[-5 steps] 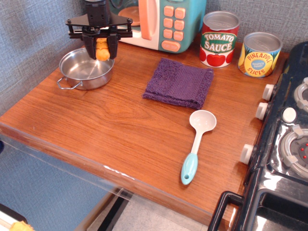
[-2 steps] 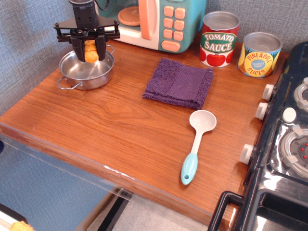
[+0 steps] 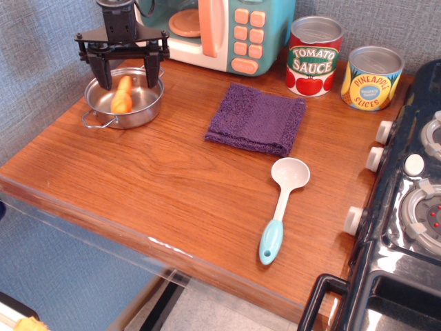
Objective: Place the croissant in the pot
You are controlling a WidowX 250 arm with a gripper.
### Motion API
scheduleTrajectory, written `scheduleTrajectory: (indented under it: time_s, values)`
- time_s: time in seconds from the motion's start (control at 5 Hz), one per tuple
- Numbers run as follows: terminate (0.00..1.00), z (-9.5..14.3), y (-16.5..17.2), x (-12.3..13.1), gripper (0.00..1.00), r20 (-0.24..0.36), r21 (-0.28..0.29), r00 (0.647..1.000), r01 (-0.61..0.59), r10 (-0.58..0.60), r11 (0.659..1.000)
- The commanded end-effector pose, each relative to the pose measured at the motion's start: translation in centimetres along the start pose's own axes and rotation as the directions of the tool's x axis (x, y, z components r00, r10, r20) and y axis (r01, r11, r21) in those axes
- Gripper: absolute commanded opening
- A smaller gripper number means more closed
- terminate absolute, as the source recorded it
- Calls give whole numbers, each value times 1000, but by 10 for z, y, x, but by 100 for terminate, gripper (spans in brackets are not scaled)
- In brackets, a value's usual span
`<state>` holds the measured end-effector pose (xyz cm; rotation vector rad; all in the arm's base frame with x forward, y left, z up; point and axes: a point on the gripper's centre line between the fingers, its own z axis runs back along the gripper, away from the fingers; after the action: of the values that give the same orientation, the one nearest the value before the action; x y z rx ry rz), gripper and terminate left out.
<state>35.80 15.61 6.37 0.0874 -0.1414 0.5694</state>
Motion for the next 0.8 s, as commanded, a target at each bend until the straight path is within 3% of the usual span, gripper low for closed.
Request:
scheduleTrajectory:
  time_s: [0.0, 0.2, 0.6]
  values:
    - [0, 43, -21, -13, 100, 97, -62, 983, 165, -158, 984]
    - [0, 45, -40, -29, 100, 101, -136, 956, 288, -276, 948]
    - [0, 44, -57, -50, 100, 93, -173, 923, 385, -374, 907]
